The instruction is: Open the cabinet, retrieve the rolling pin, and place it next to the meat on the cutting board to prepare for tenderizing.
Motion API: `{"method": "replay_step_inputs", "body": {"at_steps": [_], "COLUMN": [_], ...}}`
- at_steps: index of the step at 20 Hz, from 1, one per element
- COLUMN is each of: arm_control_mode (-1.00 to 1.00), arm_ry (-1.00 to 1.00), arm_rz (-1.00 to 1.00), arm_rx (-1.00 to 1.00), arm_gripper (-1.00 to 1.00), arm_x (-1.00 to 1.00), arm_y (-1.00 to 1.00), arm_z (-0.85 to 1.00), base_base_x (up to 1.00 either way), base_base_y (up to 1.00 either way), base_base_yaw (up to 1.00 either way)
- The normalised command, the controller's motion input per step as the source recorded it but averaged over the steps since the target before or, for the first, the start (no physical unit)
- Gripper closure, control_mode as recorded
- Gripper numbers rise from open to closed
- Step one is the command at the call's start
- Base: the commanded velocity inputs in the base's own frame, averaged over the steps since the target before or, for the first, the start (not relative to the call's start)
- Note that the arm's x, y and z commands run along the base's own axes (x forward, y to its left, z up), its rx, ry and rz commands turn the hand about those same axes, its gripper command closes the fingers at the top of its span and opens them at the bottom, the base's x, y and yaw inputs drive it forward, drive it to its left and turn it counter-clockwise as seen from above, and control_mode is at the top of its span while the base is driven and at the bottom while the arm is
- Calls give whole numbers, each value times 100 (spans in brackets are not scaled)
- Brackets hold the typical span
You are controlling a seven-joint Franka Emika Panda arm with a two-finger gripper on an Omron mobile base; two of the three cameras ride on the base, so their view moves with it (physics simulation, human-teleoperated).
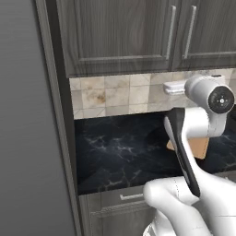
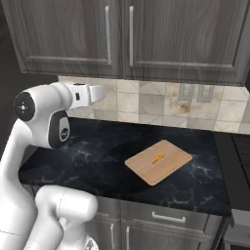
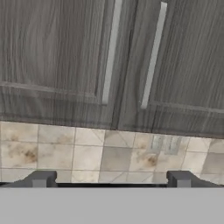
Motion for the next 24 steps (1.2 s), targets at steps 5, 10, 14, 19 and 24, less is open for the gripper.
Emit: {"method": "replay_step_inputs", "body": {"at_steps": [5,10,14,19,24], "arm_control_mode": [-100,-100,-100,-100,-100], "arm_ry": [-29,-24,-9,3,1], "arm_rz": [0,0,0,0,0], "arm_rx": [1,2,4,11,3], "arm_gripper": [-100,-100,-100,-100,-100], "arm_x": [-20,-4,5,42,49], "arm_y": [-1,0,0,-1,-7], "arm_z": [50,57,43,5,-2], "base_base_x": [0,0,0,0,0], "base_base_y": [0,0,0,0,0], "base_base_yaw": [0,0,0,0,0]}}
